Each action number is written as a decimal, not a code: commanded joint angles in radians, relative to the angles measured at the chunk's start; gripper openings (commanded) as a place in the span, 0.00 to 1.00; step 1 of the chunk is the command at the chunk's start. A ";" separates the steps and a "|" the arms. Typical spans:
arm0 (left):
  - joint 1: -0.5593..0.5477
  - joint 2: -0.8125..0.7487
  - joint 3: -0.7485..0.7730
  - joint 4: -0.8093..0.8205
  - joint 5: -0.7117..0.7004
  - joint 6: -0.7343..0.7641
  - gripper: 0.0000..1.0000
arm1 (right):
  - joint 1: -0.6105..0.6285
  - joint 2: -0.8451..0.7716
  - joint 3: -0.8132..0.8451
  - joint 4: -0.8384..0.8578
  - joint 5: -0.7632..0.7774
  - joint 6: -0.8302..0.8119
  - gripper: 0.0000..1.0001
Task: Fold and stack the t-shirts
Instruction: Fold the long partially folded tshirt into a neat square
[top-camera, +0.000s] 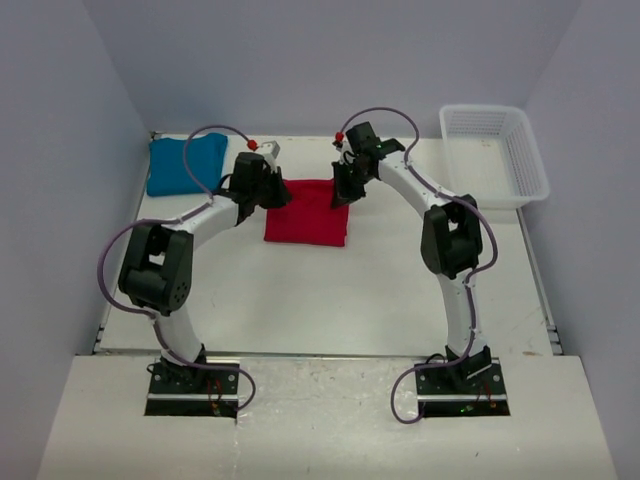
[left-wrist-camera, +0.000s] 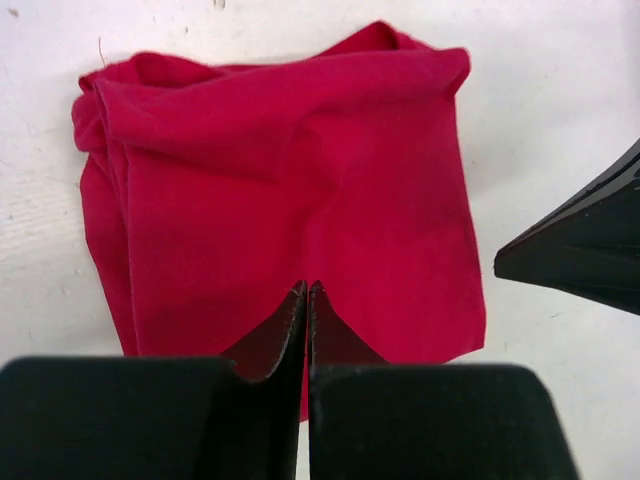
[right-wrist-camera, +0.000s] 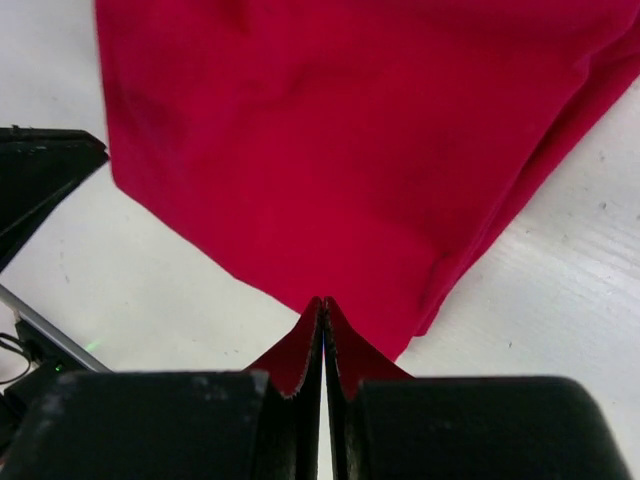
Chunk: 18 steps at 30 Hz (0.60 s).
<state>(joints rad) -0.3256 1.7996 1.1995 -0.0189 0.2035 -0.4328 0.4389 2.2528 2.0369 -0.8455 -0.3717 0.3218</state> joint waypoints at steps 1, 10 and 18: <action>0.005 0.035 -0.011 0.048 0.031 -0.015 0.00 | -0.014 0.016 -0.027 0.048 -0.038 0.016 0.00; 0.005 0.138 0.012 -0.042 -0.010 -0.044 0.00 | -0.014 0.105 -0.003 0.016 -0.107 0.029 0.00; -0.013 0.139 -0.021 -0.173 -0.085 -0.084 0.00 | -0.002 0.016 -0.262 0.130 -0.090 0.111 0.00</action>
<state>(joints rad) -0.3283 1.9564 1.1984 -0.1005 0.1711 -0.4950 0.4267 2.3466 1.8778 -0.7723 -0.4511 0.3843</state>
